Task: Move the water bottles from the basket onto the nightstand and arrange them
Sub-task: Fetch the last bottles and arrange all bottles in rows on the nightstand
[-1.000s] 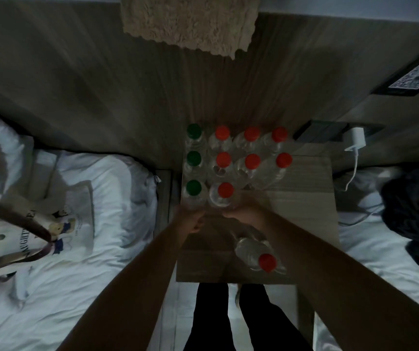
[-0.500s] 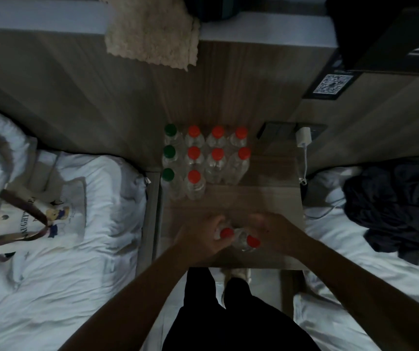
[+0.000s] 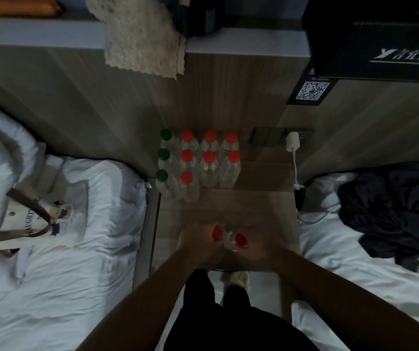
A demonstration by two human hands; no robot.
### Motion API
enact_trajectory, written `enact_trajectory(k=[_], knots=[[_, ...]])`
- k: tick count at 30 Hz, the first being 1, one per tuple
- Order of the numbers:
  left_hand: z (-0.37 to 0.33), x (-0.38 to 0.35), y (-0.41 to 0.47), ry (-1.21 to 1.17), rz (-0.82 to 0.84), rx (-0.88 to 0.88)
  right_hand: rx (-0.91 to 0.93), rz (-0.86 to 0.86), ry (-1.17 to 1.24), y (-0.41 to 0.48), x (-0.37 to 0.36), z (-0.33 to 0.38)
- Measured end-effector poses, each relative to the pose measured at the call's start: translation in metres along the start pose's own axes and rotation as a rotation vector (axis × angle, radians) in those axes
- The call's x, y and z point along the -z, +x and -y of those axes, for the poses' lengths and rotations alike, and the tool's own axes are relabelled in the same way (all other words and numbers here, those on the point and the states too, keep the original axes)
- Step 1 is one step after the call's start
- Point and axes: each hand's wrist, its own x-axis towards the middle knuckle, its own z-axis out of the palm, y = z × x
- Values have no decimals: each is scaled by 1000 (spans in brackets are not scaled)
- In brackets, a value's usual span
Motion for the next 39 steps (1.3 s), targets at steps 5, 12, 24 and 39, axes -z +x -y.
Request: enact_trajectory(k=[5,12,24,39], knots=[[22,-5,13,-261,-59,69,-85,5,207,11,5,-5],[14,26,34,-190,-130,6,-63,-63,296,46,23,8],[15,40,51,-48,-157,20,-91,-112,231,75,18,13],[36,-27,37,-535,-209,316,-267,-116,627,82,-40,-37]])
